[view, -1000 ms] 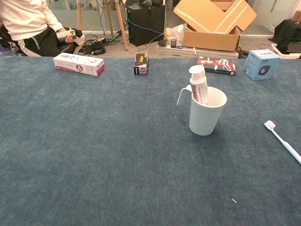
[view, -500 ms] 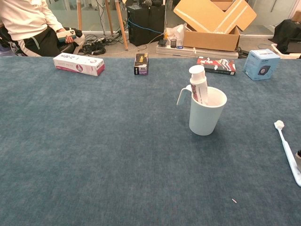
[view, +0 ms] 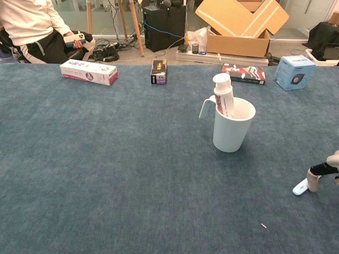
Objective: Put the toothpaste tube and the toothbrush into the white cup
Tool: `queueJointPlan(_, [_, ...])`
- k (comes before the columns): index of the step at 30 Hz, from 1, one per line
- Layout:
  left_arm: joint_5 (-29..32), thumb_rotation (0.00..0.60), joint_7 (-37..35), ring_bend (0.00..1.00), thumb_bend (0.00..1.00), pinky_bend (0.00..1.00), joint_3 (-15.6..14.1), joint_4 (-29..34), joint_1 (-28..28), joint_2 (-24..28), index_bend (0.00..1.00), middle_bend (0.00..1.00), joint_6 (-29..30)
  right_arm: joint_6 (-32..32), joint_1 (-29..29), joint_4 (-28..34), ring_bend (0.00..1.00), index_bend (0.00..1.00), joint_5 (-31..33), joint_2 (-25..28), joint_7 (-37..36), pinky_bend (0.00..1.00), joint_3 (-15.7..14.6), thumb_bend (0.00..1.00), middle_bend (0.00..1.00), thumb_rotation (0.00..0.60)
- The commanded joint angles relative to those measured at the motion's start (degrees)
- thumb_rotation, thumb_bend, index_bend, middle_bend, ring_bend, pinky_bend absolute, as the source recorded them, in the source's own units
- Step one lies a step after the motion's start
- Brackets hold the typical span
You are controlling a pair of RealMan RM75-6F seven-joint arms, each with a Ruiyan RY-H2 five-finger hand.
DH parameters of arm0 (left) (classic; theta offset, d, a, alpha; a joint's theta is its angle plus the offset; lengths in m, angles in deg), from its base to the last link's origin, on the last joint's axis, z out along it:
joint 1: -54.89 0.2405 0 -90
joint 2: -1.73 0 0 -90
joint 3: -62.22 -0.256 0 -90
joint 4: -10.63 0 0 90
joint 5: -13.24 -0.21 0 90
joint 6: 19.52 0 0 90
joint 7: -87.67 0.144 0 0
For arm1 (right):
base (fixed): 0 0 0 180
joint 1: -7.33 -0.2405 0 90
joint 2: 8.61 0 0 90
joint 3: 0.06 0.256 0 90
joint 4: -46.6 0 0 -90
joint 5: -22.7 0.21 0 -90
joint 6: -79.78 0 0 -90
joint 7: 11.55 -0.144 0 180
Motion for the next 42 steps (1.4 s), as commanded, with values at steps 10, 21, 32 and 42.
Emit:
queueJointPlan(10, [-0.3,0.600,0.2,0.02,0.50,0.03,-0.2,0.0,0.1,0.1,0.22,0.16,0.1,4.3,1.9,2.5,1.00,0.39,-10.1,4.1,-6.9,1.00,0.0,0.55,1.00,0.600])
queueJointPlan(21, [0.0,0.600,0.2,0.02,0.50,0.03,-0.1,0.0,0.0,0.1,0.22,0.16,-0.1,12.7,5.5,-9.6,1.00,0.39,-17.8,-4.3,-6.8,1.00,2.5,0.05,1.00,0.600])
queueJointPlan(32, [-0.2,0.600,0.0,0.02,0.50,0.03,-0.1,0.0,0.1,0.2,0.22,0.16,0.1,12.7,6.2,-15.7,1.00,0.48,-19.2,-8.9,-7.6,1.00,3.6,0.04,1.00,0.600])
queueJointPlan(42, [-0.2,0.600,0.2,0.02,0.50,0.03,-0.2,0.1,0.1,0.2,0.22,0.16,0.0,11.1,6.4,-17.3,1.00,0.52,-18.6,-10.4,-7.6,1.00,4.0,0.07,1.00,0.600])
